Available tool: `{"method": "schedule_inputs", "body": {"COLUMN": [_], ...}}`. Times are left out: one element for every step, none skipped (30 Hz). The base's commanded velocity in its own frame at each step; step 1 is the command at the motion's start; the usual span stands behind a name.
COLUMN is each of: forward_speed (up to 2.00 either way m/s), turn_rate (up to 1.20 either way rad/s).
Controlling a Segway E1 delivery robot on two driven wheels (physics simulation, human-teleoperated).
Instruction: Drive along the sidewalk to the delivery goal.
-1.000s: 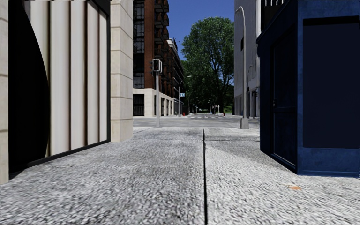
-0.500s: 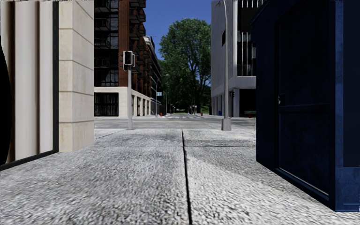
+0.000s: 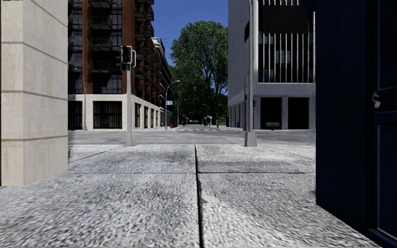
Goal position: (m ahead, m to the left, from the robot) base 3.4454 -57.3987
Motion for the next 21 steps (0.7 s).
{"method": "schedule_inputs", "body": {"forward_speed": [2.00, 2.00, 2.00, 2.00, 2.00, 2.00, 2.00, 2.00, 2.00, 2.00, 2.00, 2.00, 2.00, 2.00, 2.00, 2.00, 1.87, 1.69, 1.60, 1.60, 1.57], "turn_rate": [0.00, 0.00, 0.00, 0.00, 0.00, 0.00, 0.00, 0.00, 0.00, 0.00, 0.00, -0.01, -0.19, -0.33, -0.33, -0.45, -0.50, -0.51, -0.52, -0.52, -0.52]}}
